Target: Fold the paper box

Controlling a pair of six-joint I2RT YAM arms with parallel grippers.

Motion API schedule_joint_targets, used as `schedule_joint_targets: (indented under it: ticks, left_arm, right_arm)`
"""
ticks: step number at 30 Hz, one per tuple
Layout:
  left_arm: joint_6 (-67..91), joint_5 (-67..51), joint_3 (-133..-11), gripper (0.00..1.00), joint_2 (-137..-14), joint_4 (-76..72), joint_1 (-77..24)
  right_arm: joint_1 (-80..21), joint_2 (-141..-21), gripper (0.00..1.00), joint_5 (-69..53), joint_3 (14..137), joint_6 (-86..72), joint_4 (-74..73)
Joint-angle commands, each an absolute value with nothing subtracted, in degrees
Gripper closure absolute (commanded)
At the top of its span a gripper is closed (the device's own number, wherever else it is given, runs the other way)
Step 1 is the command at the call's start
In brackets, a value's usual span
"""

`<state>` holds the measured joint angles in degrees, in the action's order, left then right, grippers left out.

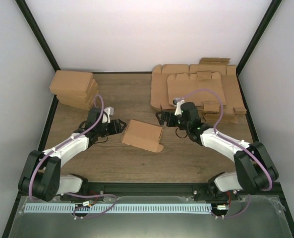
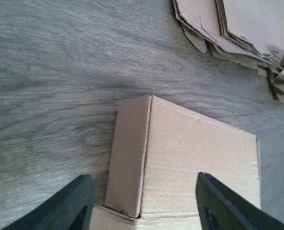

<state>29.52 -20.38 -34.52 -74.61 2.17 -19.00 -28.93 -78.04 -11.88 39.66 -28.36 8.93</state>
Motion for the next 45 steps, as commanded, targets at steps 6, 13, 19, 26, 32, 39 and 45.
schedule_joint_targets:
  ticks: [6,13,19,26,32,39,45]
  left_arm:
    - [28.42,-27.53,-33.24,0.57,-78.58,-1.54,-18.37]
    - [28.55,-28.77,-32.65,0.64,-81.27,-4.16,-16.81]
    - [27.77,-33.65,-32.87,0.66,-83.65,-6.32,-14.98]
    - [26.71,-36.76,-33.76,0.69,-87.31,-6.68,-14.68]
    - [26.94,-37.23,-33.25,0.70,-89.34,-7.51,-14.67]
    - [27.10,-37.01,-33.29,0.62,-87.35,-6.57,-14.72]
    - [28.04,-32.79,-32.59,0.31,-78.22,-3.74,-15.15]
  right_arm:
    - [-29.20,-81.52,0.00,-12.46,45.63,-28.57,12.16]
    - [-29.27,-83.02,0.00,-15.62,45.93,-27.49,12.92]
    - [-29.22,-89.51,0.09,-23.24,49.49,-20.92,8.19]
    - [-27.16,-97.68,0.27,-34.73,51.61,-20.28,7.65]
    - [-26.66,-102.27,0.40,-37.85,52.96,-19.26,6.49]
    - [-26.03,-104.08,0.49,-41.01,51.95,-19.11,7.17]
    - [-23.99,-105.09,0.52,-46.30,50.16,-19.67,9.06]
